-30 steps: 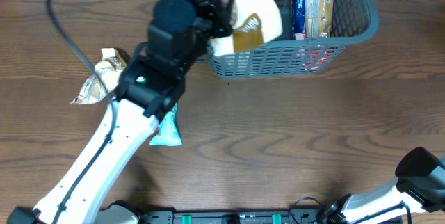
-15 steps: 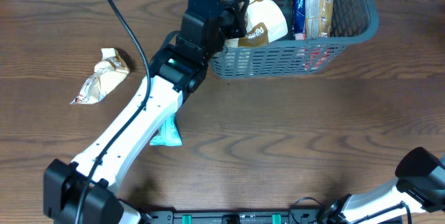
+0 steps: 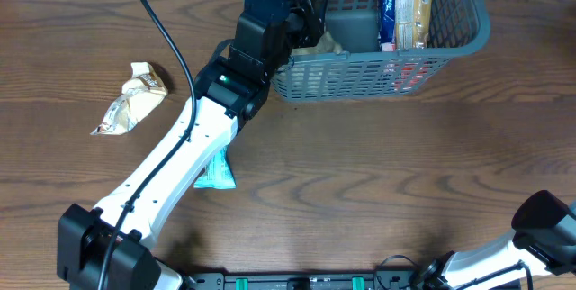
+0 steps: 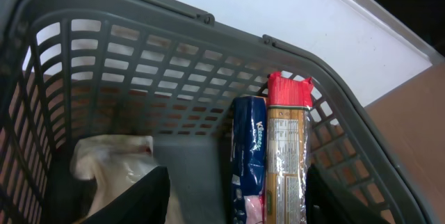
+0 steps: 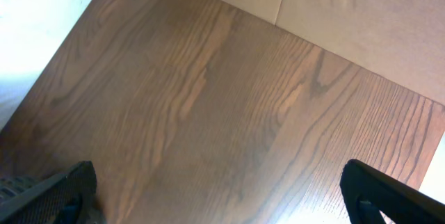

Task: Pack container
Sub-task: 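Carry the mushroom bag into the basket and open the left gripper, then move the left gripper back to the remaining crumpled mushroom bag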

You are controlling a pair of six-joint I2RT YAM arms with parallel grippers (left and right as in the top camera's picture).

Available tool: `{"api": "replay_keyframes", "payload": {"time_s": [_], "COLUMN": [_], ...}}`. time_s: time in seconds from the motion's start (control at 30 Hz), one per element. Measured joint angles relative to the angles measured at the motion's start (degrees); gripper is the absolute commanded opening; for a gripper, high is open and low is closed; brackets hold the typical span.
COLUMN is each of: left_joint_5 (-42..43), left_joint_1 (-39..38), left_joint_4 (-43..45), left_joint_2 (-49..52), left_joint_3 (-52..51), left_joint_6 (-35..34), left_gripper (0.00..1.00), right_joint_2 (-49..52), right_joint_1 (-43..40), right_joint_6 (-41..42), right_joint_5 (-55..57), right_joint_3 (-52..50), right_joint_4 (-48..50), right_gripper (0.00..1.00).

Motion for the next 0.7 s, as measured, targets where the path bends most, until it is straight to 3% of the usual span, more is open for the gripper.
{"api": "replay_keyframes", "payload": {"time_s": [0.17,0.37,0.47,0.6,0.7], "left_joint_5": [0.0,-2.7,-5.3,-11.6,-18.9], "left_joint_1": [0.0,0.0,0.4,1.7,3.4], "left_joint_4": [0.0,0.0,-1.4,-8.1,-17.1], "left_joint_2": [0.0,-0.2,-1.6,-7.8,-14.6], "left_joint_3": [0.0,0.0,0.0,0.0,0.6], "left_joint_6": [0.0,1.7,3.5,6.2,6.8], "left_gripper": [0.59,0.75,0.76,0.97,0.99], "right_joint_2": [0.0,0.0,0.0,0.0,0.0], "right_joint_1": [0.0,0.0,0.0,-0.3,-1.3], "right_joint_6": [0.0,0.0,0.0,0.0,0.0], "right_joint_5": [0.0,0.0,0.0,0.0,0.0], "right_joint_3": [0.0,0.0,0.0,0.0,0.0], "right_joint_4": [0.0,-0.2,0.0,0.5,0.5], "right_gripper": [0.99,0.99,0.99,0.99,0.99]}}
